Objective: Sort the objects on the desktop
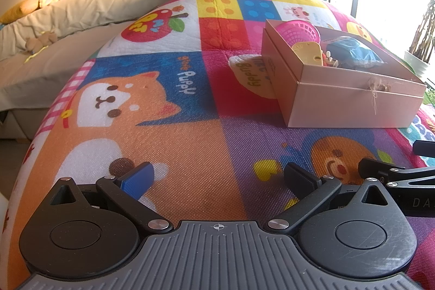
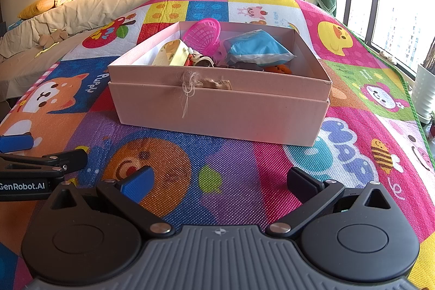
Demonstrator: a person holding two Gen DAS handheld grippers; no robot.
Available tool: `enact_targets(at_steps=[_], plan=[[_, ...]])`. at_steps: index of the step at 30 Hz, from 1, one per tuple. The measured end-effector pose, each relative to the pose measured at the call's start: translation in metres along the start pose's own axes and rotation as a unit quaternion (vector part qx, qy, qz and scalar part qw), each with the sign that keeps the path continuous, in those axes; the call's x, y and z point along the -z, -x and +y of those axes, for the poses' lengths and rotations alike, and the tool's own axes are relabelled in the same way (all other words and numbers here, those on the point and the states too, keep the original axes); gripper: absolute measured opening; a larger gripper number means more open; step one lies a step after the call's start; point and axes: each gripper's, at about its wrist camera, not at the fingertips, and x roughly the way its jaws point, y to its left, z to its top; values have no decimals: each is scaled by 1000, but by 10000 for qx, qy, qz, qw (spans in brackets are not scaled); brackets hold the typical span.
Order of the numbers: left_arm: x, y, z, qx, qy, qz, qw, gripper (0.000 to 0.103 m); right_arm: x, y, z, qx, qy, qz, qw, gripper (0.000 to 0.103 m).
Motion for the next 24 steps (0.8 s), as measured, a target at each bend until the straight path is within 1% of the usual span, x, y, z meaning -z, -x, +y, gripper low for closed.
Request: enact_targets(at_steps=[24], plan=[[0,0,0,0,0,0,10000,103,-1,0,-2,0,0,0,10000,103]])
